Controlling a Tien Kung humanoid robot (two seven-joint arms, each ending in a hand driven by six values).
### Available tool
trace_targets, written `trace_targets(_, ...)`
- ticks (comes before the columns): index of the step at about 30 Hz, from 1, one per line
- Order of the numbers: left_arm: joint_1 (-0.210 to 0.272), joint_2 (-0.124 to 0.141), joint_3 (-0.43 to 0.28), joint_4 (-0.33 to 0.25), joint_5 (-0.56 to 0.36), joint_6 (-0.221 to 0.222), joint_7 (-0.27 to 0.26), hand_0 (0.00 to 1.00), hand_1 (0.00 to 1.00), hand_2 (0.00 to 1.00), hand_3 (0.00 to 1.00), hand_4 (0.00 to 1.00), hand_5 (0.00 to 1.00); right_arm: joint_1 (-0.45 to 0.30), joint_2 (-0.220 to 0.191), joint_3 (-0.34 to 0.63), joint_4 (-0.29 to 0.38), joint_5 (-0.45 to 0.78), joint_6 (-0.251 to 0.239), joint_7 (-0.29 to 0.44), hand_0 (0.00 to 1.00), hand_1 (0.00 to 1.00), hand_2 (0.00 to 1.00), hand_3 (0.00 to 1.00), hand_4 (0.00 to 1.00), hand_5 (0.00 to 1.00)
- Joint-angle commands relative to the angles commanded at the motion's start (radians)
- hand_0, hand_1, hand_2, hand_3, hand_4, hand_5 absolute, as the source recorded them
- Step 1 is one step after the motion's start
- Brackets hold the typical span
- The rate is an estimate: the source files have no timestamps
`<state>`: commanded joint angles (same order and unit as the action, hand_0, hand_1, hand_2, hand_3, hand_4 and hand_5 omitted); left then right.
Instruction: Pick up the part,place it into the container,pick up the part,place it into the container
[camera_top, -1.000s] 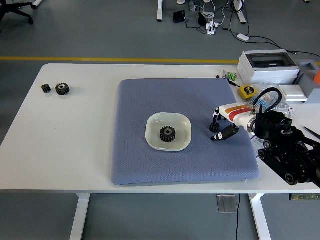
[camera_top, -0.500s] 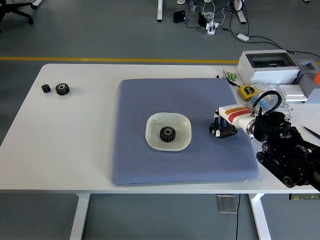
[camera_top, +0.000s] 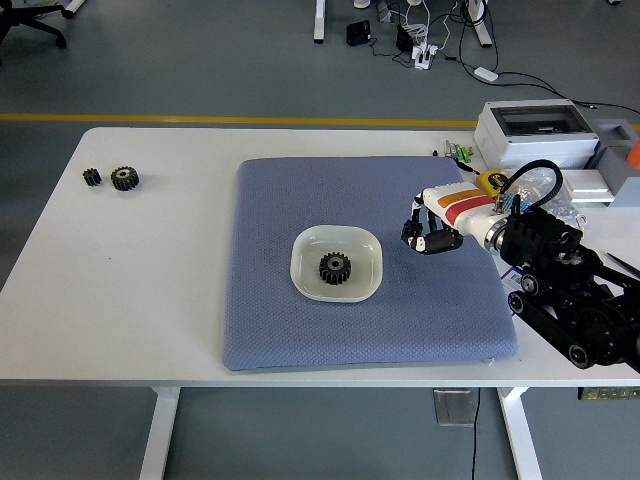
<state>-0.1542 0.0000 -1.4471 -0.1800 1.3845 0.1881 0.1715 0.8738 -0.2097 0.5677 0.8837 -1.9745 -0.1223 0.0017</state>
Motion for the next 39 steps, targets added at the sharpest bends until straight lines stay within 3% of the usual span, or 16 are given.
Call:
trace_targets(5, 0.001, 0.000, -0.001, 0.000, 0.003, -0.001, 0.001, 0.679, 0.664, 0.655, 0.563, 0.602, 0.541, 0.023, 0.036, -0.044, 0.080, -0.009, -0.019, 0.000, 0.176, 0.255, 0.349, 0.458, 0.666, 0.393)
trace_targets(8, 0.001, 0.000, 0.001, 0.000, 0.003, -0.001, 0.001, 0.679, 0.664, 0.655, 0.563, 0.602, 0.541, 0.039, 0.063, -0.079, 0.086, -0.009, -0.024, 0.001, 0.176, 0.255, 0.349, 0.458, 0.666, 0.393)
trace_targets(11, 0.002, 0.000, 0.001, 0.000, 0.001, 0.000, 0.000, 0.679, 0.664, 0.655, 0.563, 0.602, 0.541, 0.052, 0.100, -0.115, 0.064, -0.010, -0.028, 0.003, 0.176, 0.255, 0.349, 0.458, 0.666, 0.393)
trace_targets(12, 0.003, 0.000, 0.001, 0.000, -0.001, 0.000, 0.000, 0.680, 0.665, 0.655, 0.565, 0.602, 0.540, 0.056, 0.112, -0.125, 0.055, -0.011, -0.032, 0.005, 0.185, 0.329, 0.426, 0.460, 0.684, 0.386)
trace_targets(14, 0.003, 0.000, 0.001, 0.000, -0.001, 0.000, 0.000, 0.680, 0.665, 0.655, 0.565, 0.602, 0.540, 0.062, 0.134, -0.145, 0.032, -0.014, -0.041, 0.006, 0.185, 0.329, 0.426, 0.460, 0.684, 0.386)
trace_targets(20, 0.005, 0.000, 0.001, 0.000, 0.005, -0.001, 0.002, 0.680, 0.665, 0.655, 0.564, 0.603, 0.542, 0.084, 0.198, -0.197, -0.076, 0.032, -0.069, 0.019, 0.197, 0.379, 0.468, 0.466, 0.688, 0.391)
trace_targets(23, 0.006, 0.000, 0.001, 0.000, 0.003, 0.000, 0.001, 0.680, 0.665, 0.655, 0.564, 0.603, 0.542, 0.083, 0.200, -0.205, -0.095, 0.025, -0.066, 0.023, 0.197, 0.379, 0.468, 0.466, 0.688, 0.391)
trace_targets(24, 0.006, 0.000, 0.000, 0.000, 0.004, 0.000, 0.001, 0.679, 0.665, 0.655, 0.564, 0.602, 0.540, 0.083, 0.200, -0.205, -0.099, 0.022, -0.065, 0.023, 0.200, 0.418, 0.510, 0.490, 0.705, 0.396)
trace_targets(39, 0.007, 0.000, -0.004, 0.000, 0.012, -0.002, 0.003, 0.680, 0.666, 0.656, 0.565, 0.602, 0.538, 0.077, 0.178, -0.198, -0.127, 0.010, -0.012, 0.013, 0.204, 0.431, 0.516, 0.496, 0.749, 0.404)
